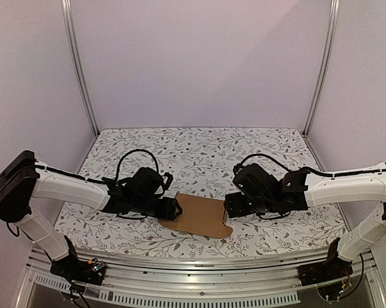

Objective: Fold the paper box

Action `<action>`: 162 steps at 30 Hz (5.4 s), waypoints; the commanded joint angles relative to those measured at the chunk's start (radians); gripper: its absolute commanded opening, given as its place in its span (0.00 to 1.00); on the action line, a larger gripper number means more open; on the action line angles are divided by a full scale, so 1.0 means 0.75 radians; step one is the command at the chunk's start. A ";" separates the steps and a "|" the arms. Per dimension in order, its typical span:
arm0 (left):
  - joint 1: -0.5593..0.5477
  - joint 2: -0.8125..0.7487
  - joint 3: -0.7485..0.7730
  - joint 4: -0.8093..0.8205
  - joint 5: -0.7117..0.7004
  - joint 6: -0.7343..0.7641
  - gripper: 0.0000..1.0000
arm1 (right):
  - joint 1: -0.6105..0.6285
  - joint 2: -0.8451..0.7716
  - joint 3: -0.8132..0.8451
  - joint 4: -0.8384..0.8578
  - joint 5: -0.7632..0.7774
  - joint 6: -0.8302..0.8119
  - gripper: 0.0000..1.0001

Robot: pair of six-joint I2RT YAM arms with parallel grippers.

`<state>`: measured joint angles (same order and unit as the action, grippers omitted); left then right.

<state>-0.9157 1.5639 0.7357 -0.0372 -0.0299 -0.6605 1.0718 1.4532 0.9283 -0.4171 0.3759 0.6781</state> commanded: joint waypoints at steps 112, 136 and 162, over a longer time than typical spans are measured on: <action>0.252 0.061 -0.264 0.898 0.727 -0.604 0.19 | -0.153 -0.009 -0.273 0.470 -0.269 0.106 0.19; 0.386 -0.226 -0.567 1.109 0.912 -1.152 0.14 | 0.021 -0.537 -0.212 0.170 -0.538 -1.078 0.68; 0.519 -0.759 -0.767 0.906 1.297 -1.374 0.19 | 0.406 -0.463 -0.502 0.902 -0.102 -2.048 0.99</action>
<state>-0.5640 1.0740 0.1635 0.7372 0.8471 -1.7164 1.3273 1.0744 0.5831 0.0608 0.2111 -0.7437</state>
